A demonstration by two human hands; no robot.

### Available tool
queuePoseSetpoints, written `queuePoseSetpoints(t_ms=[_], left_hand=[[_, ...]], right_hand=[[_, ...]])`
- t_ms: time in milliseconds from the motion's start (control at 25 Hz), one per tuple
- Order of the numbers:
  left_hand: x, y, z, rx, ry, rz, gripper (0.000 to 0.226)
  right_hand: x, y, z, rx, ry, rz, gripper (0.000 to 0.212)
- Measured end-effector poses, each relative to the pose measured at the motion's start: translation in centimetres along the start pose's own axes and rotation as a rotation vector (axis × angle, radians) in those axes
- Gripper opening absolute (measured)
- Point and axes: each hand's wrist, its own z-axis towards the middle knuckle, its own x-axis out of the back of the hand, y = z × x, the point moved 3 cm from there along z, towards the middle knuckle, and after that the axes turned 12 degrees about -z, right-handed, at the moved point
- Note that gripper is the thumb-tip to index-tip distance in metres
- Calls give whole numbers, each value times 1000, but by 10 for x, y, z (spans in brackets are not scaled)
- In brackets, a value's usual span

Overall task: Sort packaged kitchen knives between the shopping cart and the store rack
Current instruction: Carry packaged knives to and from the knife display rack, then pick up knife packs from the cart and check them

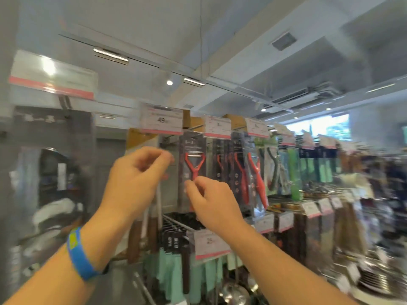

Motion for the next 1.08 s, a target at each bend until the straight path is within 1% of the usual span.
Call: queuePoseSetpoints(t_ms=[80, 120, 200, 320, 440, 520, 640, 760, 880, 960, 1080], left_hand=[[-22, -25, -30, 197, -67, -201, 14], [-34, -36, -45, 278, -111, -265, 15], [-61, -52, -77, 395, -203, -363, 18], [-109, -58, -126, 520, -318, -536, 19], [-159, -52, -191, 665, -467, -661, 21], [-190, -45, -249, 777, -586, -689, 21], [-233, -23, -353, 913, -806, -632, 21], [-261, 11, -464, 1066, -1031, -563, 21], [-286, 61, -578, 1153, -1279, -517, 19], [-301, 103, -649, 1172, -1442, -498, 21], [-324, 190, -744, 1148, -1700, -477, 21]], right_hand=[[29, 20, -44, -77, -66, 123, 47], [42, 32, -70, -138, -92, 178, 47], [69, 56, -124, -313, -97, 259, 48], [126, 91, -213, -572, 32, 238, 49], [187, 105, -323, -850, 224, 102, 41], [220, 100, -403, -1001, 305, 12, 36], [266, 78, -524, -1259, 379, -82, 33], [301, 41, -641, -1503, 409, -213, 34], [333, -4, -750, -1681, 481, -295, 33], [360, -42, -816, -1765, 587, -315, 32], [412, -108, -902, -1853, 812, -359, 33]])
